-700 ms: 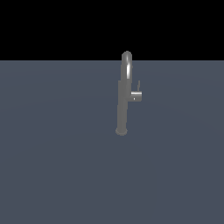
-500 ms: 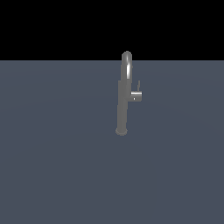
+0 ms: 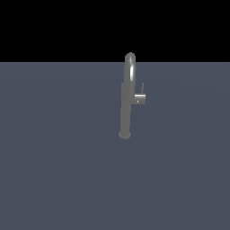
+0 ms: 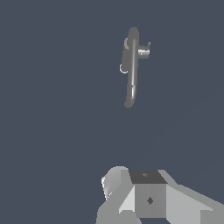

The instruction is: Turn on the faucet by rotating a designated handle.

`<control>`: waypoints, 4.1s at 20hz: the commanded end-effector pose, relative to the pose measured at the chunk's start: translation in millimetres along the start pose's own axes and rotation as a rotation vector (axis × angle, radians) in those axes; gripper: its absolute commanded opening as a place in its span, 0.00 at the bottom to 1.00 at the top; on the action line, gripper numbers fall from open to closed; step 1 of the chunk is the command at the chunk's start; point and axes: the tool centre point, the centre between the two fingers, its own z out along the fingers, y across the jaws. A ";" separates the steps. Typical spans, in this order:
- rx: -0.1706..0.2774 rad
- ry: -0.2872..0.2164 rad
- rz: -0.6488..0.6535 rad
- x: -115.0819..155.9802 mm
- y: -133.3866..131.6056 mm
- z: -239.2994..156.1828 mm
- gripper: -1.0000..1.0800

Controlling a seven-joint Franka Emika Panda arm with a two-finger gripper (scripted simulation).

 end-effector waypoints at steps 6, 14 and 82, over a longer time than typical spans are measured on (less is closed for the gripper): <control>0.084 -0.079 0.085 30.4 0.3 2.2 0.00; 0.209 -0.194 0.211 74.4 4.8 9.7 0.00; 1.236 -1.122 1.214 264.5 86.2 249.3 0.00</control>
